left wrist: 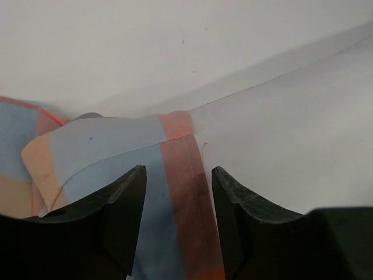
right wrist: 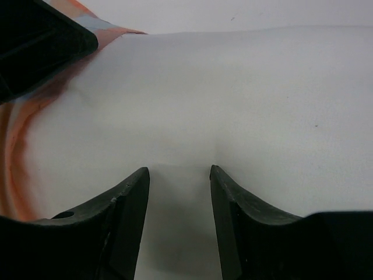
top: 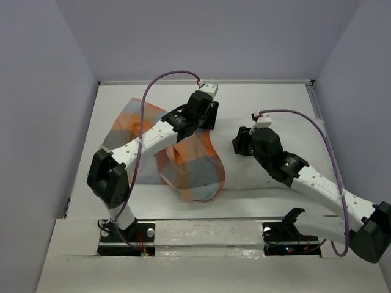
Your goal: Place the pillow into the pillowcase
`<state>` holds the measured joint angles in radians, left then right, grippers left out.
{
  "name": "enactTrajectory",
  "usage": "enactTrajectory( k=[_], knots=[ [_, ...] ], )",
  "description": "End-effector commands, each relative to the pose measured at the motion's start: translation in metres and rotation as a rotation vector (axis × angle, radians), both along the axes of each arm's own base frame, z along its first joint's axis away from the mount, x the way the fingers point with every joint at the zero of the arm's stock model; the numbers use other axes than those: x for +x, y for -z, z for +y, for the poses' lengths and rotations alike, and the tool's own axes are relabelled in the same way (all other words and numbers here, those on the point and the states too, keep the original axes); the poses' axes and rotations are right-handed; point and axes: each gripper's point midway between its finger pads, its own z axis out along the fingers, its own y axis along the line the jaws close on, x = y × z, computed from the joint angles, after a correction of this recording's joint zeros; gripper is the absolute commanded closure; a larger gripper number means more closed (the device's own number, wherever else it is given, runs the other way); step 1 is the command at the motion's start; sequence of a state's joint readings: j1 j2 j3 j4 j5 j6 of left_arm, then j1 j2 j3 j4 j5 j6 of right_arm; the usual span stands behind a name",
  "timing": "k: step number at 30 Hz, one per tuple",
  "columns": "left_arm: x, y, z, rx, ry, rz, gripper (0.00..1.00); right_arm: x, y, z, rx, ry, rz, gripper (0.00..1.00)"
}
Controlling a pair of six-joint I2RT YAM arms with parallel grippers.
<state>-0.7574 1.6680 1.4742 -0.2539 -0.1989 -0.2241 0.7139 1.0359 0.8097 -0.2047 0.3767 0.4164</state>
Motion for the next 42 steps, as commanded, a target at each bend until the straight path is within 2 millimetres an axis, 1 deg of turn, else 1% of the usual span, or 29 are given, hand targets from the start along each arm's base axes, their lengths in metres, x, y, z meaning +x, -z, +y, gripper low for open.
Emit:
enactTrajectory(
  k=[1, 2, 5, 6, 7, 8, 9, 10, 11, 12, 13, 15, 16, 18, 21, 22, 23, 24, 25, 28, 30, 31, 32, 33, 35, 36, 37, 38, 42],
  knots=[
    [0.003, -0.005, -0.004, 0.047, 0.043, -0.007, 0.43, 0.017, -0.033, -0.008, -0.03, 0.036, -0.066, 0.44],
    [0.005, -0.002, -0.004, 0.058, 0.036, -0.007, 0.43, 0.025, -0.034, -0.016, -0.044, 0.063, -0.07, 0.38],
    [0.01, 0.003, -0.006, 0.066, 0.034, -0.01, 0.5, 0.043, -0.037, -0.015, -0.082, 0.032, -0.065, 0.26],
    [0.012, 0.002, -0.007, 0.065, 0.03, -0.016, 0.6, 0.054, -0.036, -0.016, -0.104, 0.033, -0.072, 0.24],
    [0.014, 0.0, -0.006, 0.066, 0.02, -0.025, 0.64, 0.058, -0.04, -0.006, -0.114, -0.026, -0.087, 0.19],
    [0.017, -0.001, -0.004, 0.072, 0.002, -0.035, 0.67, 0.063, -0.041, -0.008, -0.173, -0.051, -0.104, 0.16],
    [0.02, -0.003, -0.006, 0.059, -0.004, -0.051, 0.77, 0.07, -0.036, -0.005, -0.206, -0.064, -0.096, 0.13],
    [0.021, -0.006, -0.007, 0.045, -0.007, -0.06, 0.8, 0.077, -0.035, -0.007, -0.227, -0.071, -0.098, 0.11],
    [0.022, -0.009, -0.007, 0.034, -0.01, -0.068, 0.82, 0.079, -0.036, 0.008, -0.205, -0.174, -0.102, 0.09],
    [0.022, -0.016, -0.01, 0.003, -0.01, -0.083, 0.87, 0.082, -0.028, 0.011, -0.223, -0.231, -0.083, 0.09],
    [0.021, -0.02, -0.011, -0.013, -0.009, -0.091, 0.9, 0.08, -0.012, 0.027, -0.215, -0.323, -0.04, 0.09],
    [0.019, -0.034, -0.013, -0.065, -0.003, -0.122, 0.96, 0.077, -0.001, 0.037, -0.225, -0.415, -0.014, 0.09],
    [0.018, -0.037, -0.013, -0.08, -0.002, -0.127, 0.97, 0.068, 0.006, 0.05, -0.19, -0.501, 0.011, 0.11],
    [0.014, -0.049, -0.015, -0.128, 0.012, -0.15, 1.0, 0.055, 0.013, 0.06, -0.143, -0.577, 0.04, 0.38],
    [0.005, -0.064, -0.02, -0.202, 0.05, -0.169, 1.0, 0.034, 0.012, 0.073, -0.011, -0.63, 0.043, 1.0],
    [0.003, -0.072, -0.022, -0.23, 0.062, -0.184, 1.0, 0.028, 0.01, 0.075, 0.024, -0.636, 0.029, 1.0],
    [-0.003, -0.083, -0.026, -0.277, 0.093, -0.195, 1.0, 0.021, -0.018, 0.08, 0.107, -0.651, -0.047, 1.0],
    [-0.006, -0.088, -0.028, -0.304, 0.107, -0.201, 1.0, 0.016, -0.025, 0.081, 0.15, -0.648, -0.065, 1.0],
    [-0.008, -0.096, -0.032, -0.334, 0.124, -0.212, 1.0, 0.008, -0.018, 0.079, 0.182, -0.641, -0.053, 1.0],
    [-0.026, -0.114, -0.045, -0.452, 0.211, -0.2, 1.0, -0.005, -0.047, 0.082, 0.298, -0.616, -0.124, 1.0],
    [-0.043, -0.128, -0.054, -0.542, 0.281, -0.18, 1.0, -0.01, -0.05, 0.085, 0.365, -0.598, -0.122, 1.0],
    [-0.051, -0.135, -0.06, -0.619, 0.302, -0.16, 1.0, -0.012, -0.062, 0.091, 0.4, -0.606, -0.164, 1.0],
    [-0.06, -0.139, -0.066, -0.654, 0.335, -0.146, 1.0, -0.011, -0.061, 0.094, 0.424, -0.597, -0.168, 1.0],
    [-0.071, -0.145, -0.071, -0.683, 0.368, -0.14, 1.0, -0.011, -0.073, 0.099, 0.464, -0.607, -0.204, 1.0],
    [-0.091, -0.16, -0.083, -0.732, 0.412, -0.145, 1.0, -0.004, -0.066, 0.107, 0.495, -0.593, -0.184, 1.0],
    [-0.103, -0.173, -0.089, -0.774, 0.44, -0.144, 1.0, -0.006, -0.073, 0.113, 0.533, -0.61, -0.196, 1.0],
    [-0.105, -0.177, -0.089, -0.78, 0.446, -0.15, 1.0, -0.004, -0.072, 0.116, 0.552, -0.61, -0.196, 1.0],
    [-0.116, -0.191, -0.092, -0.833, 0.468, -0.145, 1.0, -0.004, -0.065, 0.122, 0.579, -0.608, -0.166, 1.0],
    [-0.14, -0.22, -0.094, -0.996, 0.473, -0.125, 1.0, 0.015, -0.064, 0.121, 0.602, -0.539, -0.216, 1.0]
  ],
)
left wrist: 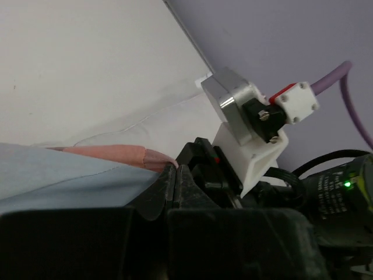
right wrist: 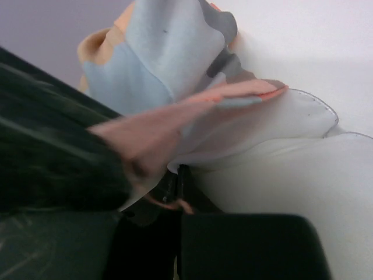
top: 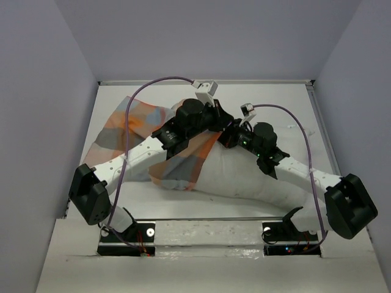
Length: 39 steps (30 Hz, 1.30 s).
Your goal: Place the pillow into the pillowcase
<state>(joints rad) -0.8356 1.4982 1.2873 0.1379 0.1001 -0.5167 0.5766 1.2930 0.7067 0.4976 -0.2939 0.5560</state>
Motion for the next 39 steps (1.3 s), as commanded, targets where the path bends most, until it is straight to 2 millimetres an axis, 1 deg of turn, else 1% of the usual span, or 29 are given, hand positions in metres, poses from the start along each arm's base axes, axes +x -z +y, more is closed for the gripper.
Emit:
enactTrajectory(
  k=[1, 3, 4, 5, 6, 7, 8, 9, 10, 11, 12, 13, 14, 15, 17, 18, 19, 20, 21, 22, 24, 25, 27, 28, 29, 30, 32, 34, 39],
  knots=[
    [-0.076, -0.14, -0.02, -0.489, 0.199, -0.107, 1.0, -0.001, -0.047, 0.023, 0.193, -0.038, -0.112, 1.0],
    [-0.082, -0.146, -0.019, -0.567, 0.187, -0.07, 1.0, -0.001, -0.047, 0.03, 0.242, -0.073, -0.102, 1.0],
    [-0.081, -0.145, -0.019, -0.586, 0.175, -0.056, 1.0, -0.007, -0.046, 0.035, 0.262, -0.099, -0.095, 1.0],
    [-0.075, -0.144, -0.016, -0.605, 0.135, -0.045, 1.0, -0.007, -0.043, 0.033, 0.279, -0.084, -0.087, 1.0],
    [-0.073, -0.135, -0.016, -0.618, 0.116, -0.007, 1.0, -0.008, -0.041, 0.034, 0.303, -0.079, -0.08, 1.0],
    [-0.068, -0.127, -0.014, -0.643, 0.083, 0.012, 1.0, -0.007, -0.029, 0.031, 0.287, -0.053, -0.058, 1.0],
    [-0.066, -0.131, -0.012, -0.659, 0.074, 0.002, 1.0, -0.004, -0.029, 0.03, 0.289, -0.036, -0.058, 1.0],
    [-0.061, -0.119, -0.016, -0.643, 0.057, 0.014, 1.0, 0.001, -0.02, 0.028, 0.255, -0.007, -0.039, 1.0],
    [-0.049, -0.108, -0.015, -0.612, 0.004, 0.018, 1.0, 0.003, -0.025, 0.024, 0.255, 0.016, -0.049, 1.0],
    [-0.043, -0.097, -0.017, -0.59, -0.007, 0.035, 0.94, 0.007, -0.028, 0.02, 0.257, 0.051, -0.054, 1.0],
    [-0.039, -0.09, -0.02, -0.579, 0.008, 0.028, 0.82, 0.012, -0.018, 0.017, 0.214, 0.088, -0.016, 1.0],
    [-0.033, -0.083, -0.02, -0.526, 0.017, 0.022, 0.54, 0.019, -0.016, 0.01, 0.193, 0.129, -0.003, 1.0],
    [-0.029, -0.077, -0.019, -0.484, 0.013, 0.025, 0.41, 0.026, -0.013, 0.0, 0.176, 0.173, 0.015, 1.0],
    [-0.025, -0.081, -0.011, -0.462, -0.019, 0.009, 0.24, 0.029, -0.013, -0.01, 0.164, 0.217, 0.033, 1.0],
    [-0.018, -0.081, 0.01, -0.36, -0.096, -0.078, 0.17, 0.035, -0.019, -0.031, 0.156, 0.281, 0.026, 1.0],
    [-0.022, -0.086, 0.026, -0.307, -0.13, -0.094, 0.14, 0.039, -0.014, -0.036, 0.096, 0.302, 0.051, 1.0],
    [-0.023, -0.098, 0.037, -0.305, -0.158, -0.142, 0.13, 0.042, -0.014, -0.039, 0.07, 0.32, 0.058, 1.0],
    [-0.026, -0.087, 0.047, -0.23, -0.182, -0.142, 0.13, 0.048, -0.016, -0.048, 0.046, 0.364, 0.053, 1.0],
    [-0.03, -0.089, 0.069, -0.183, -0.244, -0.182, 0.13, 0.053, -0.008, -0.058, -0.009, 0.403, 0.069, 1.0],
    [-0.035, -0.074, 0.08, -0.12, -0.268, -0.172, 0.13, 0.058, -0.018, -0.057, -0.011, 0.412, 0.061, 1.0],
    [-0.047, -0.067, 0.107, -0.074, -0.358, -0.188, 0.13, 0.064, -0.015, -0.064, -0.053, 0.438, 0.07, 1.0],
    [-0.053, -0.035, 0.114, 0.005, -0.372, -0.157, 0.15, 0.068, -0.02, -0.064, -0.058, 0.447, 0.065, 1.0],
    [-0.067, -0.012, 0.125, 0.055, -0.407, -0.15, 0.18, 0.075, -0.021, -0.07, -0.085, 0.477, 0.068, 1.0],
    [-0.072, 0.019, 0.127, 0.108, -0.413, -0.119, 0.22, 0.075, -0.018, -0.07, -0.107, 0.475, 0.08, 1.0],
    [-0.076, 0.032, 0.129, 0.136, -0.414, -0.11, 0.24, 0.079, -0.024, -0.068, -0.112, 0.474, 0.075, 1.0],
    [-0.085, 0.05, 0.127, 0.17, -0.4, -0.102, 0.26, 0.079, -0.017, -0.07, -0.15, 0.475, 0.096, 1.0],
    [-0.091, 0.065, 0.124, 0.198, -0.396, -0.094, 0.26, 0.082, -0.017, -0.07, -0.169, 0.482, 0.101, 1.0],
    [-0.093, 0.082, 0.12, 0.271, -0.408, -0.111, 0.26, 0.08, -0.02, -0.075, -0.18, 0.494, 0.098, 0.96],
    [-0.084, 0.101, 0.11, 0.4, -0.424, -0.146, 0.25, 0.071, -0.027, -0.078, -0.197, 0.478, 0.086, 0.93]
  ],
)
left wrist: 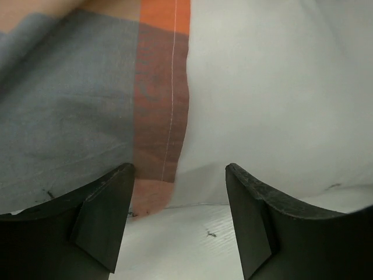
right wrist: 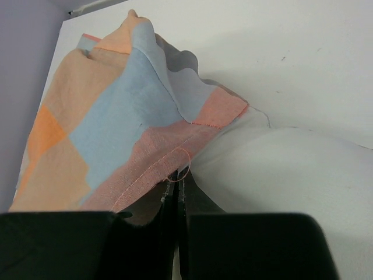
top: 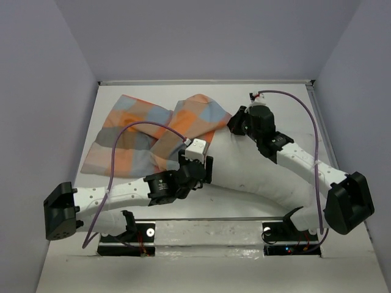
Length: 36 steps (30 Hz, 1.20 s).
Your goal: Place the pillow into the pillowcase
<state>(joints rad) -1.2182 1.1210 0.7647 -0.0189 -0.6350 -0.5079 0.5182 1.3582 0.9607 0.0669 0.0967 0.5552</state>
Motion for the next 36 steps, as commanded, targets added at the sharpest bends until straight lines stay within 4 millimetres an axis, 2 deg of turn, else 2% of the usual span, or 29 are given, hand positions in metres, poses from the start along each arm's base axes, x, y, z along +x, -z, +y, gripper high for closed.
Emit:
enactTrajectory(
  k=[1, 2, 3, 5, 6, 8, 10, 11, 12, 13, 14, 16, 17, 20, 22, 23, 26, 27, 29, 30, 31, 32, 34, 35, 36],
  knots=[
    [0.019, -0.021, 0.005, 0.031, -0.101, -0.099, 0.25, 0.001, -0.035, -0.013, -0.024, 0.028, -0.073, 0.93],
    [0.021, -0.021, 0.005, 0.038, -0.105, -0.105, 0.26, 0.0, -0.035, -0.013, -0.025, 0.026, -0.074, 0.92],
    [0.025, -0.019, 0.006, 0.069, -0.129, -0.119, 0.34, -0.002, -0.037, -0.013, -0.023, 0.018, -0.078, 0.93],
    [0.028, -0.016, 0.008, 0.09, -0.15, -0.127, 0.38, -0.004, -0.035, -0.013, -0.025, 0.015, -0.073, 0.92],
    [0.029, -0.018, 0.009, 0.092, -0.162, -0.13, 0.46, -0.005, -0.034, -0.013, -0.024, 0.012, -0.07, 0.92],
    [0.03, -0.02, 0.01, 0.09, -0.171, -0.134, 0.55, -0.006, -0.03, -0.013, -0.032, 0.006, -0.062, 0.92],
    [0.03, -0.022, 0.012, 0.082, -0.177, -0.135, 0.69, -0.007, -0.028, -0.015, -0.043, 0.012, -0.059, 0.87],
    [0.029, -0.026, 0.014, 0.068, -0.179, -0.138, 0.75, -0.008, -0.03, -0.015, -0.052, -0.002, -0.07, 0.76],
    [0.028, -0.027, 0.014, 0.061, -0.176, -0.137, 0.8, -0.013, -0.021, -0.016, -0.082, -0.02, -0.034, 0.68],
    [0.028, -0.029, 0.016, 0.05, -0.178, -0.137, 0.9, -0.018, -0.027, -0.012, -0.083, -0.057, -0.043, 0.5],
    [0.027, -0.029, 0.017, 0.048, -0.177, -0.137, 0.99, -0.023, -0.023, -0.013, -0.117, -0.083, -0.036, 0.41],
    [0.026, -0.031, 0.018, 0.042, -0.172, -0.139, 1.0, -0.032, -0.027, -0.014, -0.136, -0.123, -0.045, 0.21],
    [0.026, -0.033, 0.019, 0.035, -0.174, -0.141, 1.0, -0.04, -0.021, -0.015, -0.157, -0.151, -0.027, 0.19],
    [0.022, -0.042, 0.014, -0.006, -0.138, -0.135, 1.0, -0.072, -0.019, 0.004, -0.192, -0.284, -0.045, 0.13],
    [0.02, -0.051, 0.011, -0.05, -0.118, -0.139, 1.0, -0.095, -0.002, 0.017, -0.236, -0.361, -0.041, 0.11],
    [0.018, -0.062, 0.01, -0.094, -0.097, -0.144, 1.0, -0.11, 0.012, 0.025, -0.283, -0.401, -0.027, 0.08],
    [0.013, -0.08, 0.007, -0.167, -0.057, -0.149, 1.0, -0.115, 0.043, 0.021, -0.379, -0.367, 0.037, 0.06],
    [0.012, -0.084, 0.006, -0.185, -0.047, -0.15, 1.0, -0.115, 0.063, 0.019, -0.403, -0.355, 0.088, 0.06],
    [0.009, -0.091, 0.002, -0.215, -0.015, -0.147, 1.0, -0.115, 0.078, 0.018, -0.409, -0.34, 0.134, 0.1],
    [0.006, -0.096, -0.002, -0.236, 0.013, -0.144, 1.0, -0.116, 0.087, 0.023, -0.407, -0.345, 0.147, 0.24],
    [0.006, -0.098, -0.003, -0.245, 0.013, -0.146, 1.0, -0.114, 0.089, 0.025, -0.393, -0.338, 0.149, 0.24],
    [0.003, -0.101, -0.008, -0.26, 0.042, -0.14, 1.0, -0.113, 0.084, 0.038, -0.338, -0.364, 0.133, 0.53],
    [0.0, -0.11, -0.016, -0.304, 0.075, -0.14, 1.0, -0.112, 0.074, 0.057, -0.256, -0.404, 0.115, 0.88],
    [-0.005, -0.112, -0.025, -0.319, 0.121, -0.13, 1.0, -0.12, 0.065, 0.074, -0.165, -0.47, 0.111, 1.0],
    [-0.008, -0.121, -0.031, -0.36, 0.144, -0.129, 1.0, -0.115, 0.038, 0.092, -0.065, -0.507, 0.023, 1.0]
  ],
)
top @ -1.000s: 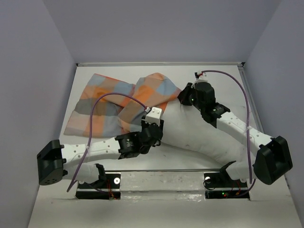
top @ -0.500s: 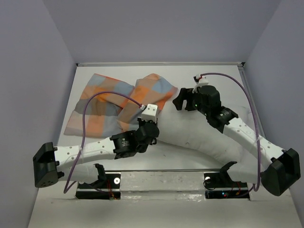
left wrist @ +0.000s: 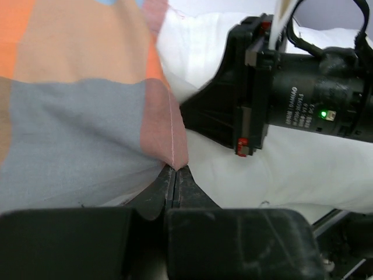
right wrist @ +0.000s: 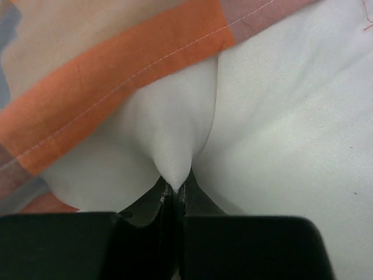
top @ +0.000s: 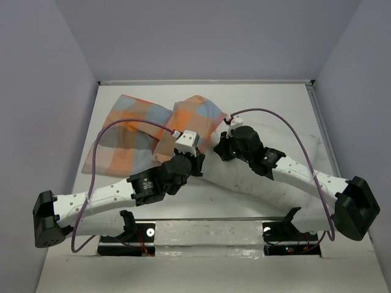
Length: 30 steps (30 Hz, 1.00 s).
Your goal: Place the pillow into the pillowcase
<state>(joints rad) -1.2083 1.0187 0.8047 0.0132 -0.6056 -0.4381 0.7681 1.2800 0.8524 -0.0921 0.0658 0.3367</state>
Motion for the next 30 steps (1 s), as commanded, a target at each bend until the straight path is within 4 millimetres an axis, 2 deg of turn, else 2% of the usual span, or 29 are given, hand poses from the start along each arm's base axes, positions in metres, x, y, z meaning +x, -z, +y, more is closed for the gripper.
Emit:
enactTrajectory(
  k=[1, 2, 3, 4, 5, 6, 7, 8, 10, 11, 13, 15, 16, 17, 18, 19, 20, 21, 22, 23, 24, 25, 26, 27, 28, 29, 30],
  knots=[
    [-0.015, -0.069, -0.043, -0.267, 0.165, -0.031, 1.0, -0.024, -0.039, 0.055, 0.29, -0.214, 0.019, 1.0],
    [-0.017, -0.072, -0.049, -0.286, 0.189, -0.023, 1.0, -0.022, -0.072, 0.065, 0.399, -0.238, -0.037, 1.0],
    [-0.024, -0.084, -0.058, -0.327, 0.228, -0.021, 1.0, -0.022, -0.092, 0.068, 0.448, -0.251, -0.08, 1.0],
    [-0.035, -0.089, -0.069, -0.354, 0.291, -0.004, 1.0, -0.021, -0.108, 0.067, 0.479, -0.248, -0.117, 1.0],
    [-0.041, -0.089, -0.079, -0.356, 0.322, 0.004, 1.0, -0.011, -0.13, 0.059, 0.51, -0.18, -0.179, 1.0],
    [-0.049, -0.107, -0.086, -0.387, 0.354, -0.01, 1.0, -0.005, -0.149, 0.055, 0.533, -0.142, -0.221, 1.0],
    [-0.064, -0.109, -0.098, -0.382, 0.401, -0.006, 1.0, 0.002, -0.158, 0.05, 0.542, -0.102, -0.246, 1.0],
    [-0.072, -0.115, -0.104, -0.391, 0.423, -0.01, 1.0, 0.011, -0.166, 0.045, 0.56, -0.04, -0.27, 1.0],
    [-0.092, -0.14, -0.114, -0.453, 0.493, -0.029, 1.0, 0.025, -0.165, 0.048, 0.574, 0.013, -0.264, 1.0],
    [-0.099, -0.146, -0.117, -0.473, 0.516, -0.034, 1.0, 0.029, -0.163, 0.051, 0.608, 0.031, -0.25, 1.0],
    [-0.108, -0.161, -0.117, -0.527, 0.549, -0.052, 1.0, 0.038, -0.125, 0.062, 0.594, 0.055, -0.162, 1.0],
    [-0.104, -0.162, -0.111, -0.554, 0.513, -0.052, 1.0, 0.035, -0.107, 0.069, 0.653, 0.061, -0.086, 1.0],
    [-0.1, -0.15, -0.106, -0.543, 0.483, -0.042, 1.0, 0.026, -0.1, 0.074, 0.663, 0.043, -0.06, 1.0],
    [-0.09, -0.153, -0.092, -0.564, 0.414, -0.052, 1.0, 0.019, -0.088, 0.072, 0.657, 0.052, -0.042, 1.0],
    [-0.084, -0.135, -0.085, -0.539, 0.366, -0.036, 1.0, 0.014, -0.086, 0.07, 0.644, 0.06, -0.042, 1.0],
    [-0.079, -0.13, -0.076, -0.538, 0.327, -0.034, 1.0, 0.009, -0.088, 0.067, 0.635, 0.07, -0.046, 1.0],
    [-0.071, -0.132, -0.061, -0.551, 0.259, -0.042, 1.0, -0.004, -0.103, 0.061, 0.651, 0.061, -0.062, 1.0],
    [-0.066, -0.118, -0.053, -0.512, 0.225, -0.032, 1.0, -0.009, -0.1, 0.054, 0.617, 0.081, -0.058, 1.0],
    [-0.059, -0.117, -0.043, -0.505, 0.177, -0.037, 1.0, -0.026, -0.122, 0.05, 0.644, 0.059, -0.081, 1.0],
    [-0.056, -0.116, -0.036, -0.498, 0.152, -0.039, 1.0, -0.028, -0.126, 0.041, 0.632, 0.081, -0.086, 1.0],
    [-0.054, -0.123, -0.024, -0.508, 0.13, -0.047, 1.0, -0.042, -0.124, 0.04, 0.584, 0.083, -0.07, 1.0],
    [-0.052, -0.13, -0.015, -0.493, 0.106, -0.062, 1.0, -0.053, -0.13, 0.039, 0.577, 0.069, -0.069, 1.0],
    [-0.052, -0.142, -0.004, -0.51, 0.101, -0.076, 1.0, -0.074, -0.13, 0.042, 0.534, 0.028, -0.052, 1.0],
    [-0.052, -0.154, 0.002, -0.519, 0.095, -0.085, 1.0, -0.085, -0.148, 0.047, 0.543, -0.003, -0.057, 1.0],
    [-0.053, -0.161, 0.006, -0.524, 0.101, -0.09, 1.0, -0.095, -0.15, 0.05, 0.522, -0.021, -0.05, 1.0],
    [-0.055, -0.169, 0.009, -0.525, 0.111, -0.101, 1.0, -0.116, -0.149, 0.06, 0.484, -0.074, -0.04, 1.0],
    [-0.057, -0.177, 0.011, -0.526, 0.12, -0.103, 1.0, -0.125, -0.168, 0.066, 0.5, -0.099, -0.051, 1.0]
  ],
)
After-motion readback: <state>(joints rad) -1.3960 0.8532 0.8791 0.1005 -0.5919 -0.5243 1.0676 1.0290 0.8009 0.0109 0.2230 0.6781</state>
